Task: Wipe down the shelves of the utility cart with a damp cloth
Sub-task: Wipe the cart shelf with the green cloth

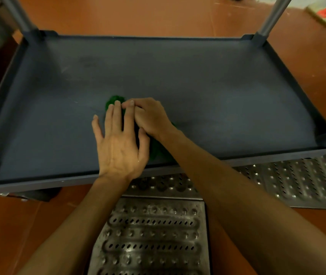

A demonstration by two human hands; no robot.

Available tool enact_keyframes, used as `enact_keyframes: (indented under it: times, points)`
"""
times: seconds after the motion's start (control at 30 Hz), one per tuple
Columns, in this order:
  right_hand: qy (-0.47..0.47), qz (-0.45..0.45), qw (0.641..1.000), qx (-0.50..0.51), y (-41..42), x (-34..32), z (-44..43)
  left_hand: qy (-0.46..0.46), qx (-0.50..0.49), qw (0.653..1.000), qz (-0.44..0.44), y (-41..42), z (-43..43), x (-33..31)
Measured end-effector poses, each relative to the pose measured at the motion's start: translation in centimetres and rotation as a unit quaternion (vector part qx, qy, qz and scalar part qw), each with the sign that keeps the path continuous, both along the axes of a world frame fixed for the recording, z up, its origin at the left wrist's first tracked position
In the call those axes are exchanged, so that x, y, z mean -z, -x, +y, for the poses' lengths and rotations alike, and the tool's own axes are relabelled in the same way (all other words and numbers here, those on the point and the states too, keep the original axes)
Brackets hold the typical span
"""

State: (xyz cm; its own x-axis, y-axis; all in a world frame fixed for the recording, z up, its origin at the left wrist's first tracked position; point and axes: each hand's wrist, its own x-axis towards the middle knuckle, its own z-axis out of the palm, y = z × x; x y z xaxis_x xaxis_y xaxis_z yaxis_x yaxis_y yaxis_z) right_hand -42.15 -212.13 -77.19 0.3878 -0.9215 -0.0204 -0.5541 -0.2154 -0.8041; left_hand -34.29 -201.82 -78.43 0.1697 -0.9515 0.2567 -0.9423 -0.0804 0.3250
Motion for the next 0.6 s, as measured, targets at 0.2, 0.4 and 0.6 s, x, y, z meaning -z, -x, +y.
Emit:
enact_keyframes:
  times: [0.2, 0.4, 0.6]
  points:
    - [-0.014, -0.021, 1.0, 0.005, -0.2, 0.1, 0.3, 0.007, -0.018, 1.0, 0.019, 0.0, 0.2, -0.4]
    - [0.039, -0.055, 0.997, 0.022, 1.6, 0.1, 2.1, -0.026, 0.089, 0.993, -0.08, -2.0, 0.7, -1.1]
    - [0.169, 0.043, 0.984, 0.033, 3.0, 0.2, 4.5, -0.057, 0.14, 0.974, -0.168, -7.3, 0.6, -1.6]
